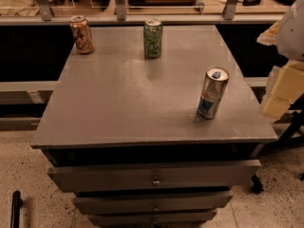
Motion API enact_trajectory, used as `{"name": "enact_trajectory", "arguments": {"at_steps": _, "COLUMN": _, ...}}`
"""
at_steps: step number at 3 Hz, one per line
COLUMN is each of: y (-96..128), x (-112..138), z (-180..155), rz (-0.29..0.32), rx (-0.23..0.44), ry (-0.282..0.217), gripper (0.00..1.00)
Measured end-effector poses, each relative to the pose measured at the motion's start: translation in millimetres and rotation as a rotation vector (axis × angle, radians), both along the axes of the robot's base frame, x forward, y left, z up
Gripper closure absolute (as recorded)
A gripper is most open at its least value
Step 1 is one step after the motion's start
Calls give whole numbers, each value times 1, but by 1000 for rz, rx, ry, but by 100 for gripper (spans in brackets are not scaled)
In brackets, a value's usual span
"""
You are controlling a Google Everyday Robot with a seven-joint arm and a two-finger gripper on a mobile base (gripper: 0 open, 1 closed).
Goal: Move redbull can near green can
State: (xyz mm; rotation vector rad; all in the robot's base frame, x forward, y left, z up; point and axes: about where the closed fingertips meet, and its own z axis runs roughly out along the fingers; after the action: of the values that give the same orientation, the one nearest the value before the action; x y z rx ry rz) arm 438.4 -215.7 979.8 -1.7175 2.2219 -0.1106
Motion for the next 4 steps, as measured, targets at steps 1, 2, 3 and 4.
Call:
{"name": "enact_trajectory", "arguments": {"at_steps": 1, "y": 0, "x": 0, "z": 0, "rz": 0, "rx": 0, "ry": 0, "gripper": 0}}
{"name": "enact_trajectory", "arguments": {"at_steps": 2, "y": 5, "x": 7, "z": -3, "rz": -4, "rx": 57, "ry": -11, "gripper": 0}}
{"name": "enact_trajectory", "arguments": {"at_steps": 3, "y": 12, "x": 34, "z": -9, "rz": -40, "rx": 209, "ry": -49, "gripper": 0}}
{"name": "enact_trajectory", "arguments": {"at_steps": 4, "y": 24, "x": 66, "z": -14, "rz": -72, "rx": 366, "ry": -76, "gripper": 0}}
